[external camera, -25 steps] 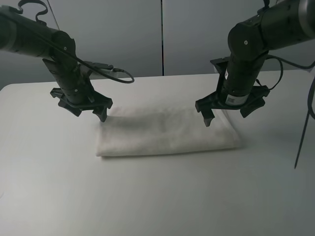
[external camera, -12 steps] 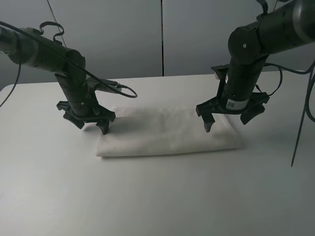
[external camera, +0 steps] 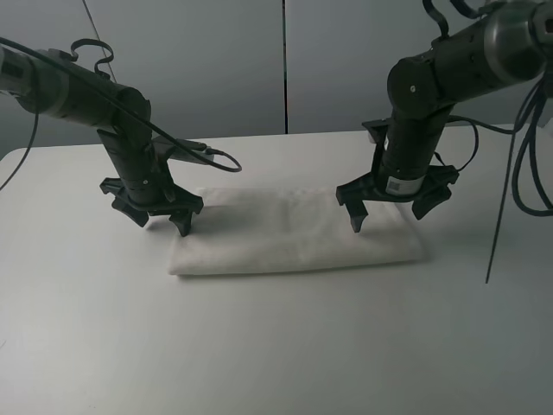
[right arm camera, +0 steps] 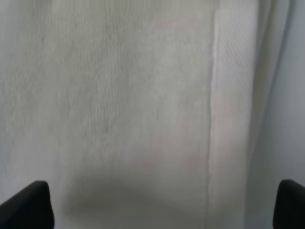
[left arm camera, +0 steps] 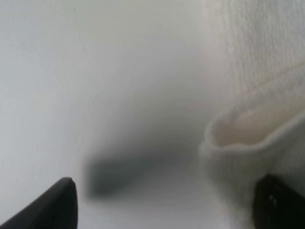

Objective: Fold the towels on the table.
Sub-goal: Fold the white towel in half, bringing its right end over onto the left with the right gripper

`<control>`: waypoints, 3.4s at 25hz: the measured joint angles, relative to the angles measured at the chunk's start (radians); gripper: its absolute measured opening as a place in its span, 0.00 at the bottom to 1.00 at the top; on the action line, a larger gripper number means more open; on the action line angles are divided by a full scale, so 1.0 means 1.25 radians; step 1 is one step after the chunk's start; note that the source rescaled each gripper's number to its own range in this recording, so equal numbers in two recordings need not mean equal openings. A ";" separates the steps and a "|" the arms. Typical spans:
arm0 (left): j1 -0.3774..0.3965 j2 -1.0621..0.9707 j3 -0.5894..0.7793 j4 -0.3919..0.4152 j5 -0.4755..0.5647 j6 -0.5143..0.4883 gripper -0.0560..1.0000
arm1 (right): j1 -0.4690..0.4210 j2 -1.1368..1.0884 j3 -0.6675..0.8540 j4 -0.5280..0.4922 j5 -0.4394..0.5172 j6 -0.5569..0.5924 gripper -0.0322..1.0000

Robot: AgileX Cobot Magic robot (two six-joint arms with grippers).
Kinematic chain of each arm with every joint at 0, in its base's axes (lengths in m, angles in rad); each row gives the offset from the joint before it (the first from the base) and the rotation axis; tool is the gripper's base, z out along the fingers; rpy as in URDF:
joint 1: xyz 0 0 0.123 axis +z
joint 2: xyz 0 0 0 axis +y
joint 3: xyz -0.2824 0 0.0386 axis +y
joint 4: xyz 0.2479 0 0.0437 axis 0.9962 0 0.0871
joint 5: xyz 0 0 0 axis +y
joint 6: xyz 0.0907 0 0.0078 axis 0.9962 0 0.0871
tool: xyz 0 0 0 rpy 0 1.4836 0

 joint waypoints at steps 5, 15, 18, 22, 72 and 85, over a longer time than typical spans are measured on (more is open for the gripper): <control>0.000 0.000 0.000 0.000 0.000 0.000 0.96 | -0.023 0.040 -0.061 0.001 0.036 -0.011 1.00; 0.000 0.000 0.000 0.000 0.000 0.003 0.96 | -0.108 0.086 -0.079 0.191 0.052 -0.198 1.00; 0.000 0.000 0.000 0.000 0.000 0.003 0.96 | -0.109 0.111 -0.079 0.208 0.050 -0.204 1.00; 0.000 0.000 0.000 0.001 0.000 0.004 0.96 | -0.110 0.120 -0.086 0.210 0.046 -0.206 1.00; 0.000 0.000 -0.002 0.006 0.002 0.004 0.96 | 0.038 -0.070 -0.084 0.665 -0.030 -0.452 0.06; 0.000 0.000 -0.002 0.006 0.002 0.023 0.96 | 0.105 0.008 -0.084 0.841 -0.106 -0.546 0.06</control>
